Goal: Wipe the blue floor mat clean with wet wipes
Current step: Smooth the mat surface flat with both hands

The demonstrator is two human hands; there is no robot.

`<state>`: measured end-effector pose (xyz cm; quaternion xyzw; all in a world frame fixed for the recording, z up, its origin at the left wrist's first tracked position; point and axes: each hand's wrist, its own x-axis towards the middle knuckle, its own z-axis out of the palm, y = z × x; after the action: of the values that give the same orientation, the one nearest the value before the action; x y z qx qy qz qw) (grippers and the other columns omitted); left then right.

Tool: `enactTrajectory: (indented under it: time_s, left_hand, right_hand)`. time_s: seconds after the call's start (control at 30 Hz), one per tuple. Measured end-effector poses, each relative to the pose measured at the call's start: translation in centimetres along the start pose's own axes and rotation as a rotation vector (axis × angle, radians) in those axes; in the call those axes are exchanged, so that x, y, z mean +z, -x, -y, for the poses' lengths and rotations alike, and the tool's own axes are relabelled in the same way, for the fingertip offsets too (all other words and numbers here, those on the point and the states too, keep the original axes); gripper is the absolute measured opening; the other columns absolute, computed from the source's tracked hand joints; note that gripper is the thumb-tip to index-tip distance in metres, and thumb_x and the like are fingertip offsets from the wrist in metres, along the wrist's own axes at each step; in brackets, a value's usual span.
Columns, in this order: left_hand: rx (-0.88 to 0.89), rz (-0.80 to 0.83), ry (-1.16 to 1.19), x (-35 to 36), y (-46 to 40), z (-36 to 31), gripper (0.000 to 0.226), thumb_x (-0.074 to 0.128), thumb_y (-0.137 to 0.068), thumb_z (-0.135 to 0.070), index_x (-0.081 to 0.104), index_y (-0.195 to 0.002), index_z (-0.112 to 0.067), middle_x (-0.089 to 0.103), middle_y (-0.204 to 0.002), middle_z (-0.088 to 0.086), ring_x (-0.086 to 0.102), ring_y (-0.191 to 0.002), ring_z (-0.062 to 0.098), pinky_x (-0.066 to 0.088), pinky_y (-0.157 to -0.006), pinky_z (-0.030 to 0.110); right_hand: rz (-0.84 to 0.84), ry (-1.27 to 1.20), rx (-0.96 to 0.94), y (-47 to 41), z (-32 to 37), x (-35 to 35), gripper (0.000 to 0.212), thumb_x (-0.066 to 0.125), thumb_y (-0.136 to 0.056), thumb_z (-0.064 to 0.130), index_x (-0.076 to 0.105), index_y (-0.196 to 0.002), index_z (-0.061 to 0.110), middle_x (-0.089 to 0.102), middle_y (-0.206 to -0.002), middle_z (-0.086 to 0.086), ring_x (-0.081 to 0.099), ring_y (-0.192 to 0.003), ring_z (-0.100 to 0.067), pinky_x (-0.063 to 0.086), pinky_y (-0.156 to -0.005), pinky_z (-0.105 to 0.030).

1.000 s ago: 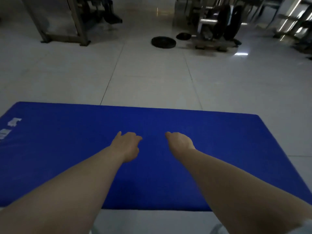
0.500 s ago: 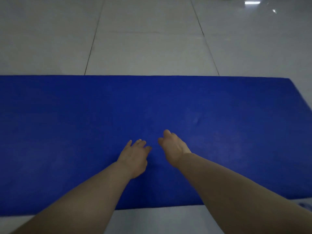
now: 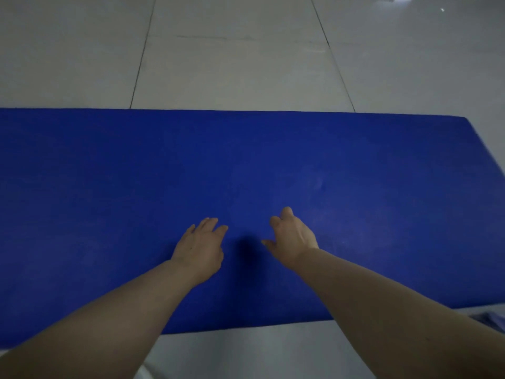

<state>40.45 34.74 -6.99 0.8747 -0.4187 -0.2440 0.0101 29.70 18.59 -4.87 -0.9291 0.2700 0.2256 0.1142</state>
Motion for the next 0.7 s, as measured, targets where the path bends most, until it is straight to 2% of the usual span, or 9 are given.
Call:
enactTrajectory:
  time_s: [0.1,0.17,0.23,0.27,0.37,0.43,0.53,0.6,0.7]
  left_hand:
    - [0.056,0.042,-0.080,2.5,1.9,1.1,0.068,0.042,-0.100,-0.041,0.006,-0.154,-0.019,-0.010,-0.160,0.006,-0.001,-0.148,0.021,0.002,-0.119,0.033]
    - [0.123,0.094,-0.154,5.1,3.9,2.3,0.090,0.054,-0.089,-0.056,0.007,-0.154,-0.017,-0.018,-0.157,0.010,-0.006,-0.148,0.025,-0.002,-0.118,0.035]
    - [0.128,0.177,-0.236,7.4,5.5,3.8,0.120,0.072,-0.055,-0.074,0.029,-0.149,-0.011,0.009,-0.158,0.019,0.010,-0.146,0.032,0.012,-0.118,0.041]
    - [0.129,0.159,-0.254,8.7,5.9,4.7,0.127,0.071,-0.044,-0.078,0.036,-0.144,-0.007,0.023,-0.154,0.022,0.015,-0.143,0.033,0.019,-0.114,0.044]
    - [0.114,0.167,-0.286,10.5,5.7,6.5,0.114,0.045,-0.057,-0.080,0.039,-0.139,-0.002,0.026,-0.153,0.023,0.011,-0.145,0.032,0.023,-0.113,0.046]
    - [0.118,0.140,-0.260,9.5,4.7,6.3,0.095,0.039,-0.071,-0.070,0.049,-0.135,-0.001,0.030,-0.151,0.023,0.024,-0.140,0.032,0.023,-0.108,0.043]
    - [0.097,0.062,-0.231,8.7,2.8,6.1,0.078,0.072,-0.072,-0.052,0.056,-0.130,-0.002,0.038,-0.146,0.022,0.037,-0.131,0.030,0.035,-0.106,0.044]
    - [0.039,0.074,-0.175,8.1,2.1,5.2,0.090,0.075,-0.073,-0.050,0.040,-0.143,-0.006,0.017,-0.154,0.020,0.026,-0.141,0.027,0.031,-0.111,0.043]
    - [0.070,0.129,-0.233,8.8,1.4,4.8,0.082,0.036,-0.097,-0.054,-0.017,-0.146,-0.015,-0.036,-0.144,0.010,-0.025,-0.138,0.018,-0.005,-0.117,0.038]
  right_hand:
    - [0.024,0.041,-0.007,0.9,-0.8,2.7,0.052,0.058,-0.087,0.055,0.047,-0.115,0.013,0.033,-0.117,-0.005,0.042,-0.090,-0.018,0.046,-0.080,-0.030]
    - [0.057,0.043,-0.012,1.7,-1.4,4.8,0.072,0.055,-0.085,0.061,0.035,-0.135,0.012,0.030,-0.127,-0.005,0.042,-0.106,-0.020,0.042,-0.093,-0.031]
    - [0.078,0.040,-0.003,2.3,-1.9,6.6,0.088,0.045,-0.088,0.065,0.013,-0.150,0.012,0.026,-0.135,-0.004,0.038,-0.117,-0.021,0.036,-0.101,-0.033]
    - [0.065,0.036,0.005,2.5,-2.0,7.3,0.087,0.038,-0.091,0.065,0.007,-0.152,0.012,0.025,-0.137,-0.004,0.037,-0.119,-0.021,0.034,-0.103,-0.034]
    - [-0.024,0.011,0.013,2.3,-2.3,8.3,0.075,0.024,-0.098,0.057,0.003,-0.153,0.011,0.025,-0.141,-0.003,0.037,-0.121,-0.021,0.032,-0.102,-0.033]
    - [-0.078,0.018,0.004,1.6,-2.2,8.4,0.066,0.021,-0.101,0.049,0.006,-0.153,0.011,0.027,-0.142,-0.003,0.038,-0.121,-0.020,0.033,-0.100,-0.032]
    - [-0.120,0.046,0.000,0.1,-1.8,8.1,0.059,0.021,-0.103,0.042,0.010,-0.152,0.012,0.029,-0.141,-0.003,0.039,-0.118,-0.020,0.034,-0.098,-0.032]
    - [-0.116,0.057,-0.013,-0.7,-1.7,8.2,0.059,0.024,-0.103,0.040,0.010,-0.152,0.012,0.028,-0.140,-0.002,0.039,-0.116,-0.019,0.034,-0.098,-0.033]
    - [-0.104,0.052,-0.023,-1.3,-1.9,8.7,0.064,0.031,-0.101,0.043,0.007,-0.152,0.012,0.025,-0.141,-0.002,0.038,-0.118,-0.020,0.034,-0.101,-0.034]
